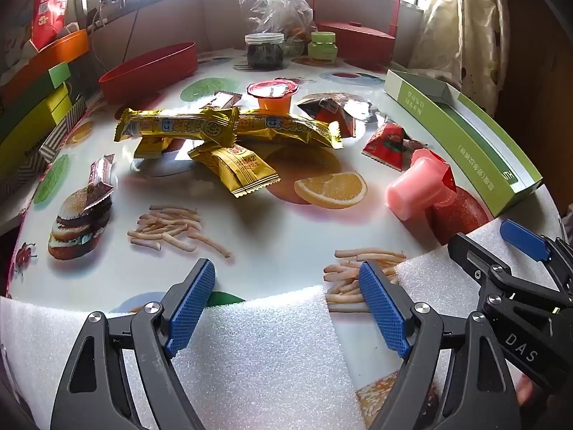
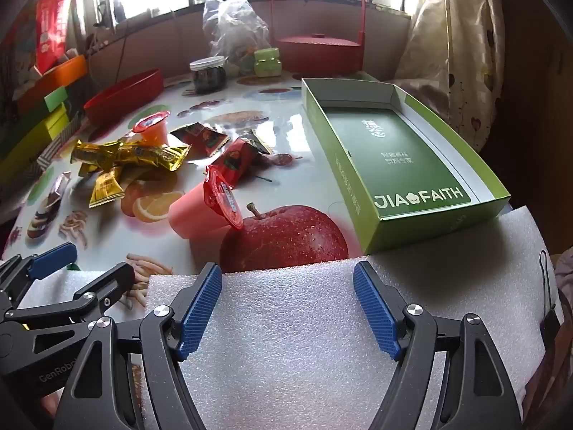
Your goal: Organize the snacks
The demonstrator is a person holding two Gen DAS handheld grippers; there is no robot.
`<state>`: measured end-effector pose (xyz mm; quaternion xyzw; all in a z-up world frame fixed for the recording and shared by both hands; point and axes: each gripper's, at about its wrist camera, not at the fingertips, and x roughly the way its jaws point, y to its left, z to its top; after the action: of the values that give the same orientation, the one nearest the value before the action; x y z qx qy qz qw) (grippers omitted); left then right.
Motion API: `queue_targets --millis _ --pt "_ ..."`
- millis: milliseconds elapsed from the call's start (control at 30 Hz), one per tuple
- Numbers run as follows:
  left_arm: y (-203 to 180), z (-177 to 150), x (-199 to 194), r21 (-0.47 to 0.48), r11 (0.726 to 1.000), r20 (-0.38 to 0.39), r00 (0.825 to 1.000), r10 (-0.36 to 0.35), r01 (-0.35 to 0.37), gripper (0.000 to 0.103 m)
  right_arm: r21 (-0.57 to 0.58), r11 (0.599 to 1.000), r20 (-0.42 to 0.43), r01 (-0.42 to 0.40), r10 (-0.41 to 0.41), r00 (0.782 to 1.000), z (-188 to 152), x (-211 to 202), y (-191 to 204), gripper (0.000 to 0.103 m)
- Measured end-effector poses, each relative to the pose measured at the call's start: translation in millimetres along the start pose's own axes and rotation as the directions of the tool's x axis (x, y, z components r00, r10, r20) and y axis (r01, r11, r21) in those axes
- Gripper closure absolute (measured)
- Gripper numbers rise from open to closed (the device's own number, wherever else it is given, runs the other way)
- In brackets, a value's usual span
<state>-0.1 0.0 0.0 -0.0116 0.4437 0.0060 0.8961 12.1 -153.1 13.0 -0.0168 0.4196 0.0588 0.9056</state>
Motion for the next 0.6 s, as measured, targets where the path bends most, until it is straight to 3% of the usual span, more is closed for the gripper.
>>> queue_targets --millis 600 --pt "1.2 2.9 -3.1 -0.001 1.000 0.011 1.000 0.001 -0.001 0.020 0.012 1.000 0.017 0.009 -0.009 1.000 -3.5 -2.6 -0.6 0.026"
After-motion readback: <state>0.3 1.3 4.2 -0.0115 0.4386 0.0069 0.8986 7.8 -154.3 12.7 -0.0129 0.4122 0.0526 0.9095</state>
